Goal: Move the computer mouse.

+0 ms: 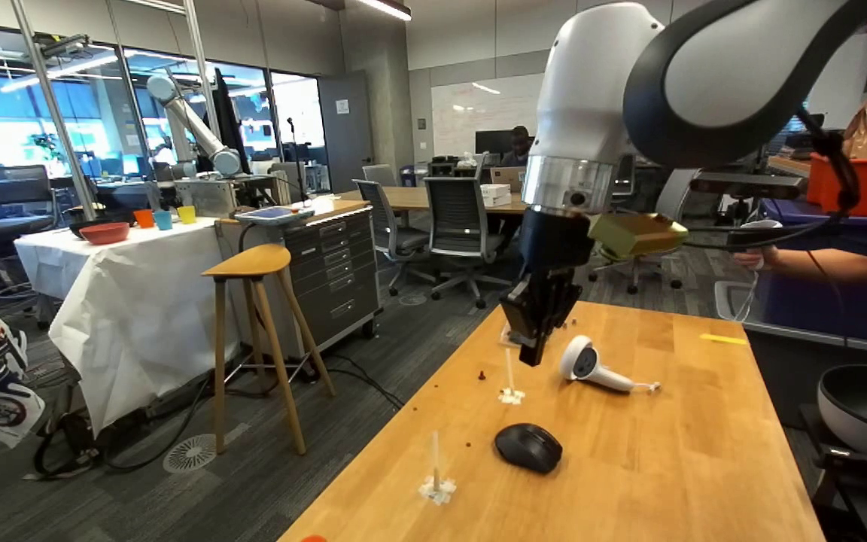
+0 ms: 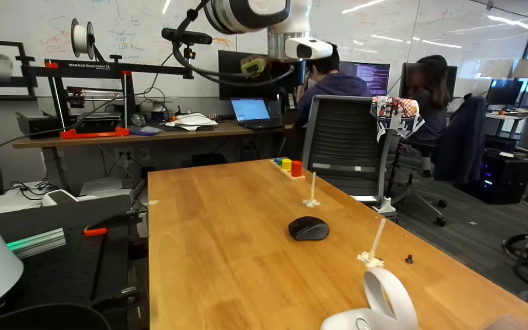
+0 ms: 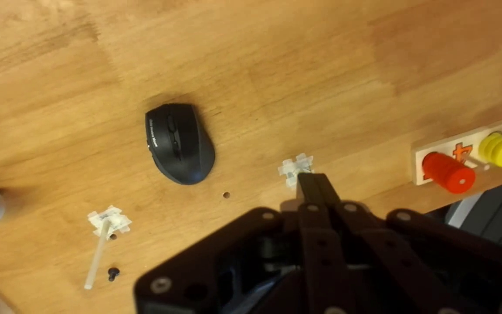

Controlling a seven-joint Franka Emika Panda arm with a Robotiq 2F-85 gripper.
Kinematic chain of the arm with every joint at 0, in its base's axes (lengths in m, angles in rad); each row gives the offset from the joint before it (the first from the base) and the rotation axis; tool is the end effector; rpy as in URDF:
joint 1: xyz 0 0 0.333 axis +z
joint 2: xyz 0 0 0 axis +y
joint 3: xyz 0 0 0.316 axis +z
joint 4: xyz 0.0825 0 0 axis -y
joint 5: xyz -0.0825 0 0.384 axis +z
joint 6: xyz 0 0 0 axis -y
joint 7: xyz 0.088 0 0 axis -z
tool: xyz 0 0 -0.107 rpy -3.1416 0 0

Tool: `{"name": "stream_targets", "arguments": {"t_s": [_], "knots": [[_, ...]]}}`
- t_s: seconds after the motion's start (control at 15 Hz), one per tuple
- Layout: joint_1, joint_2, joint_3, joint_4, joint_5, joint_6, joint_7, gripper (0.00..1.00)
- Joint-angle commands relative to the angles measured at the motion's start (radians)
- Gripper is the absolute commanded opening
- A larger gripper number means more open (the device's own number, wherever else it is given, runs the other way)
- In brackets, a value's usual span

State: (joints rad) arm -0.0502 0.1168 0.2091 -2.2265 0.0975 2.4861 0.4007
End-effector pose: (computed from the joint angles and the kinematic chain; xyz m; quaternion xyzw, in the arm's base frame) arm 0.5469 0.0863 0.3363 -0.9838 0.1577 -0.0570 0.0626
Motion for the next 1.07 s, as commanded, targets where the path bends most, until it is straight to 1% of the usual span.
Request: {"name": "stream_targets", "arguments": {"t_s": [0.0, 0.13, 0.33, 0.6, 0.73, 0.8, 0.87, 0.93, 1.0], "knots": [[0.048, -0.117, -0.056, 0.012, 0.035, -0.201, -0.135, 0.03], [0.055, -0.166, -0.077, 0.023, 0.0, -0.286, -0.156, 0.03], [0.055, -0.219, -0.099, 0.04, -0.044, -0.377, -0.185, 0.02], [0.055, -0.261, -0.115, 0.052, -0.081, -0.435, -0.227, 0.04], [0.056, -0.273, -0.12, 0.055, -0.069, -0.452, -0.253, 0.06], [0.058, -0.278, -0.122, 0.057, -0.056, -0.46, -0.266, 0.31], [0.059, -0.282, -0.124, 0.06, -0.046, -0.472, -0.278, 0.32], [0.06, -0.285, -0.126, 0.062, -0.038, -0.479, -0.289, 0.38], [0.062, -0.287, -0.129, 0.064, -0.021, -0.49, -0.304, 0.47]]}}
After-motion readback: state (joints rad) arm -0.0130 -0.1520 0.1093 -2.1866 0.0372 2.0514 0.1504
